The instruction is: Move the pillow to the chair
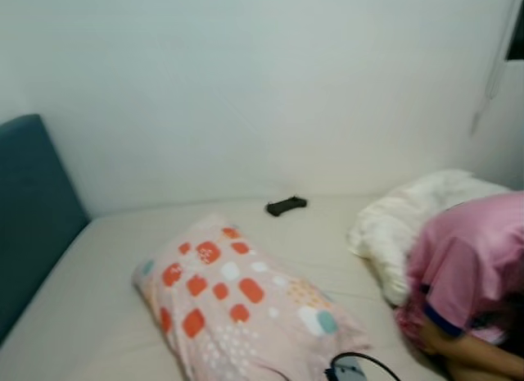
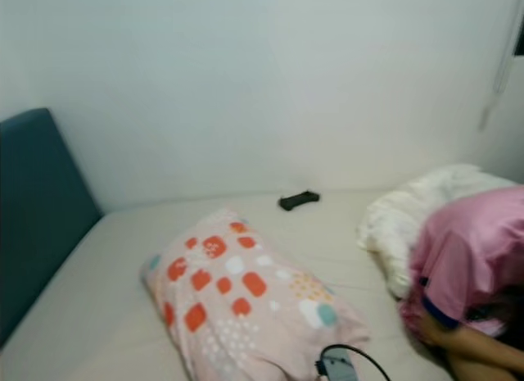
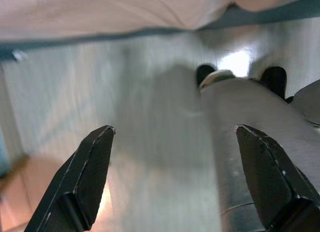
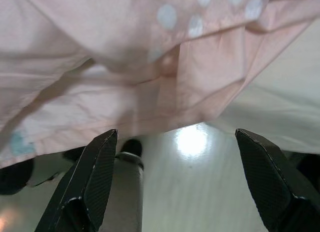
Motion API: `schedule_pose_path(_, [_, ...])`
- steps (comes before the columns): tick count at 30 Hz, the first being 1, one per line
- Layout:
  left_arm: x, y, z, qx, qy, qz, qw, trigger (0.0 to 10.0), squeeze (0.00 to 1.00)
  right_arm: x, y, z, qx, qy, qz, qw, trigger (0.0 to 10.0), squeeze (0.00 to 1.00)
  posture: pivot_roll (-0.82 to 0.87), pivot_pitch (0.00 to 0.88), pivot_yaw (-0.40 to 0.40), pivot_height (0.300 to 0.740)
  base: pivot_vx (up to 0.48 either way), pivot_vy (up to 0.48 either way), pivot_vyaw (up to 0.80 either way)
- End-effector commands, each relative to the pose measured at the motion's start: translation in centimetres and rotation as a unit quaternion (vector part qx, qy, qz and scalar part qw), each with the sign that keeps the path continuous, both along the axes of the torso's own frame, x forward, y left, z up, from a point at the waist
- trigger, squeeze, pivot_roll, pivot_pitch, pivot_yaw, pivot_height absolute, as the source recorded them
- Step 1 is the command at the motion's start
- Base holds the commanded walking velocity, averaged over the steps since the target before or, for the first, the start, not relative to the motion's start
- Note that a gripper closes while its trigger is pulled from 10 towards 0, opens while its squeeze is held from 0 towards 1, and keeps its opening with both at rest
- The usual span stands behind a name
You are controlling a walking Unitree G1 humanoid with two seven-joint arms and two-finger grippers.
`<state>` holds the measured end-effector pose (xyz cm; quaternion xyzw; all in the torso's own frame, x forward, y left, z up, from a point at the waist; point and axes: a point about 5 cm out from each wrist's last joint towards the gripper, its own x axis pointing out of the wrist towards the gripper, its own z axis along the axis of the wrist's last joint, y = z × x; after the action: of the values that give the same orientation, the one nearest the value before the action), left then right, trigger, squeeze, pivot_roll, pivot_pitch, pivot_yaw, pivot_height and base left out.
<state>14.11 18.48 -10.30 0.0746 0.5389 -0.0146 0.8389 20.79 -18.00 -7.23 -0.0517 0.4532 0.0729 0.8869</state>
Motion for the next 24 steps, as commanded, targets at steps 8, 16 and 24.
schedule_pose_path(8, [0.02,0.11,0.02,-0.003,0.002,-0.006,1.0,10.0,0.0,0.09,-0.43,0.03,-0.037,-0.003,-0.02,0.999,10.0,0.0,-0.07,0.0,-0.008,0.74,0.0,-0.107,0.21])
schedule_pose_path(16, [-0.03,0.2,0.01,0.001,0.002,0.003,1.0,10.0,0.0,-0.21,-0.28,-0.17,-0.039,0.006,-0.016,0.999,10.0,0.0,-0.07,0.0,-0.009,0.74,0.0,-0.3,0.0])
schedule_pose_path(24, [-0.15,0.37,-0.01,0.003,0.004,0.001,1.0,10.0,0.0,0.67,-0.13,0.32,-0.025,-0.014,-0.045,0.999,10.0,0.0,-0.07,0.0,-0.002,0.74,0.0,0.0,0.0])
